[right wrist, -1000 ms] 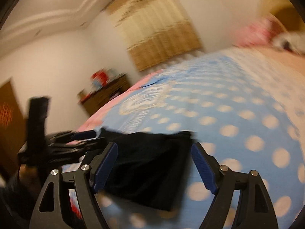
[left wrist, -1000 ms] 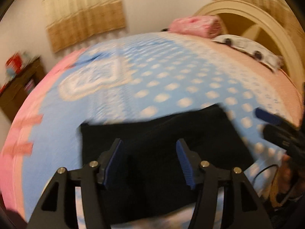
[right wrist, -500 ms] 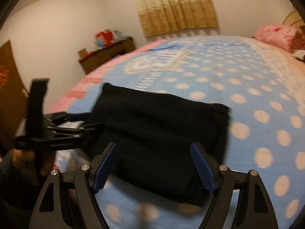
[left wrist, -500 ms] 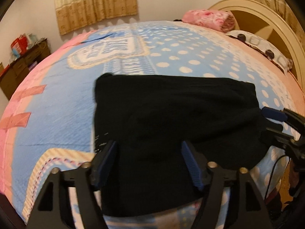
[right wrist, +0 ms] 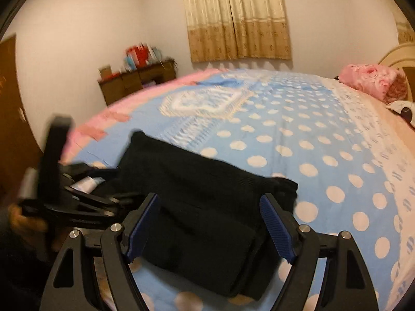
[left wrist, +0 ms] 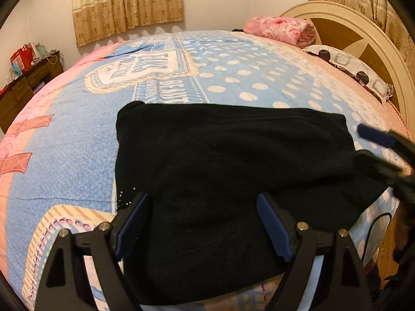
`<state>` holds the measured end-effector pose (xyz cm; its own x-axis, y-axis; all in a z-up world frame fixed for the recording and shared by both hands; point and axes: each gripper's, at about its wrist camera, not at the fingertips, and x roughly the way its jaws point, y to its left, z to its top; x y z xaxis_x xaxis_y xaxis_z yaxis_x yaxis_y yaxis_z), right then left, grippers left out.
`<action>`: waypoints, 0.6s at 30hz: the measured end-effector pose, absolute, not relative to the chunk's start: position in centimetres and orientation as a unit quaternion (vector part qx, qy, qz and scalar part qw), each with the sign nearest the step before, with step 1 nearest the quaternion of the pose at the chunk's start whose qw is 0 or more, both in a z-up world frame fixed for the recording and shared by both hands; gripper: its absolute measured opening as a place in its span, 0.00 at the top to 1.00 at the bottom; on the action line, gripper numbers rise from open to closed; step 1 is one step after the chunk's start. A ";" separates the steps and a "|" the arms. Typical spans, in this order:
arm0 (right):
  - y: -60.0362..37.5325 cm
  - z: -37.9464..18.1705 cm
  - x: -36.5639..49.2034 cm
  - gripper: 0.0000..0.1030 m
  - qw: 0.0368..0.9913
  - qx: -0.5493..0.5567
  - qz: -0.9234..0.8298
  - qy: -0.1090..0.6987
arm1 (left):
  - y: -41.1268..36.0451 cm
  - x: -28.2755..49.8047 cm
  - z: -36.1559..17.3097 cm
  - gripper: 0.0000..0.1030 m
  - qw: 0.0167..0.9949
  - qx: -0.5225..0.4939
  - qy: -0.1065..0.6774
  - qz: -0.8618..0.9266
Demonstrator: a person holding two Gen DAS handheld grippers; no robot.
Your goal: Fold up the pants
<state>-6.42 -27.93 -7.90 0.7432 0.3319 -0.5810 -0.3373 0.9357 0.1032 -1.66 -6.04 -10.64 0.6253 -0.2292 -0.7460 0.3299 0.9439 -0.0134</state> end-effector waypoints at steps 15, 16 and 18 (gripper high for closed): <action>-31.3 -12.3 -4.8 0.16 0.919 0.023 0.134 0.371 | -5.3 -1.5 -10.9 0.08 0.896 0.048 0.415 -0.149; -31.5 -11.5 -5.0 0.16 0.924 0.025 0.132 0.359 | -5.1 -1.6 -10.7 0.08 0.896 0.043 0.416 -0.146; -31.6 -9.6 -5.3 0.16 0.934 0.024 0.130 0.331 | -4.6 -2.0 -10.5 0.08 0.897 0.036 0.418 -0.139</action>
